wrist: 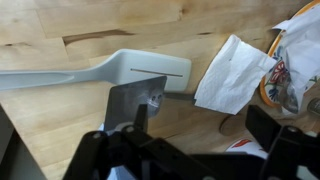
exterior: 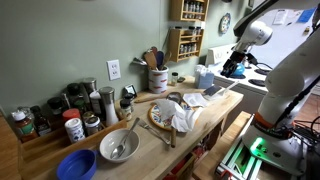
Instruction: Place the metal spatula in the utensil holder
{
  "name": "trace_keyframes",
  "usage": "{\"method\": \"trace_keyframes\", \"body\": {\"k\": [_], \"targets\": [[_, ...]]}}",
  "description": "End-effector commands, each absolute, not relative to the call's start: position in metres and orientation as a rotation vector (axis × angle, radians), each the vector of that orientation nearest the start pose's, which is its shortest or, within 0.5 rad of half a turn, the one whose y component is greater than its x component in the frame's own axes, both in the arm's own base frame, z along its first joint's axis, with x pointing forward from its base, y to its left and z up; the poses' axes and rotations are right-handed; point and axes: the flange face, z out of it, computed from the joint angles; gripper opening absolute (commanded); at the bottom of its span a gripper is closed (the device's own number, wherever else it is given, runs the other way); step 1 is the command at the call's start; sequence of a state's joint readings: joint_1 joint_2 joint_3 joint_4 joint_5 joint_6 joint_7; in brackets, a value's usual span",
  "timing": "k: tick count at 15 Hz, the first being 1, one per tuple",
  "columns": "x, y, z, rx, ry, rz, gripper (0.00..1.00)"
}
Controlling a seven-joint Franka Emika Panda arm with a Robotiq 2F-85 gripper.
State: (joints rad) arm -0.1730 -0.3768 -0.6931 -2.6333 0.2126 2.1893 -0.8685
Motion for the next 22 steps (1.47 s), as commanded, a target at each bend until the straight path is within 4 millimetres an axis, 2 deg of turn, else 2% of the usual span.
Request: {"method": "trace_keyframes", "body": {"k": [1,8,17,22], "targets": [[0.272,-0.302,0.322,-2.687,0.053,-0.268,1.00],[0.290,-0.313,0.293,-2.649,0.071,-0.271,1.00],[0.309,-0.349,0.272,-2.670,0.136,-0.305,1.00],[0.314,-0.367,0.256,-2.685,0.108,-0.286,1.00]]}}
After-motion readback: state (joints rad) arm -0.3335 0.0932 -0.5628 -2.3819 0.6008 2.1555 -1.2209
